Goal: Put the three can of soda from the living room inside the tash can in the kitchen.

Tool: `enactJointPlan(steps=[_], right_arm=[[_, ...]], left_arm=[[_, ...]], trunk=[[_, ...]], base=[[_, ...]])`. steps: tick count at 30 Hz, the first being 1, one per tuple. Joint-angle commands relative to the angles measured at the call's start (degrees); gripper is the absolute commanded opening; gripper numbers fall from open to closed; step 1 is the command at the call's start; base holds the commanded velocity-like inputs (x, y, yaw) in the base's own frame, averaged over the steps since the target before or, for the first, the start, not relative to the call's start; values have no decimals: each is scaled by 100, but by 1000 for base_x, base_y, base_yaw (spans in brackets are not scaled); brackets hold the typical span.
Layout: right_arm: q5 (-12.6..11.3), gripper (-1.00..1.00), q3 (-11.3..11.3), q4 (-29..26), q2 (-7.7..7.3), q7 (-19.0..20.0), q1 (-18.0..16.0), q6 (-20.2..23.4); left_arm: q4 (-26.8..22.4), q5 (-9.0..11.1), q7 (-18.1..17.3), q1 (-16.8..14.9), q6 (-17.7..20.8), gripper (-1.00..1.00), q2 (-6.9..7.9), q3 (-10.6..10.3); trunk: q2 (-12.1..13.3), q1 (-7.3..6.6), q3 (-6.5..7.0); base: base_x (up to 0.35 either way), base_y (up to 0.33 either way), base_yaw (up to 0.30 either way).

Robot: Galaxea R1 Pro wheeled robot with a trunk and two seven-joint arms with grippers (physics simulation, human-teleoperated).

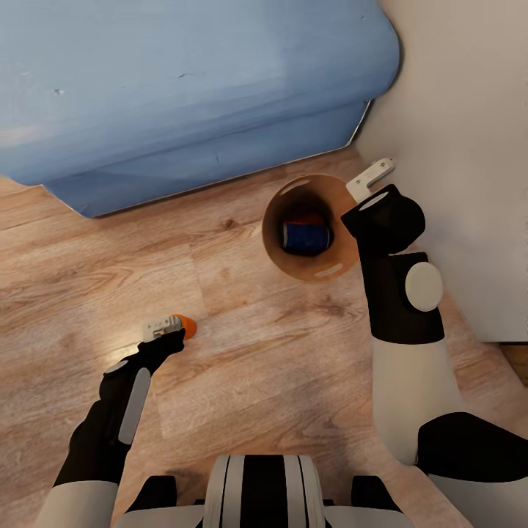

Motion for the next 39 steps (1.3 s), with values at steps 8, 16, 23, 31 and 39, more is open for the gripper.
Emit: enactJointPlan(steps=[8,16,23,31,39], right_arm=[[16,-100,0,-1,0,-3,7,0],[16,-100,0,-1,0,-3,8,0],[16,-100,0,-1,0,93,38,0],[16,-100,-5,-1,6,200,187,0],[-4,-100,-6,-1,4,319,714,0]], left_arm=[[59,-4,5,2,-5,-100,0,-1],[62,-5,5,1,-5,-100,0,1],[50,9,12,1,20,-100,0,-7],[-6,25,-26,3,77,-100,8,-8],[-13,22,-30,8,80,-100,9,-12]], trunk=[[11,-21,178],[21,-41,355],[31,-59,510],[46,-82,687],[367,-258,831]], base=[[0,0,0],[0,0,0],[0,0,0],[0,0,0],[0,0,0]])
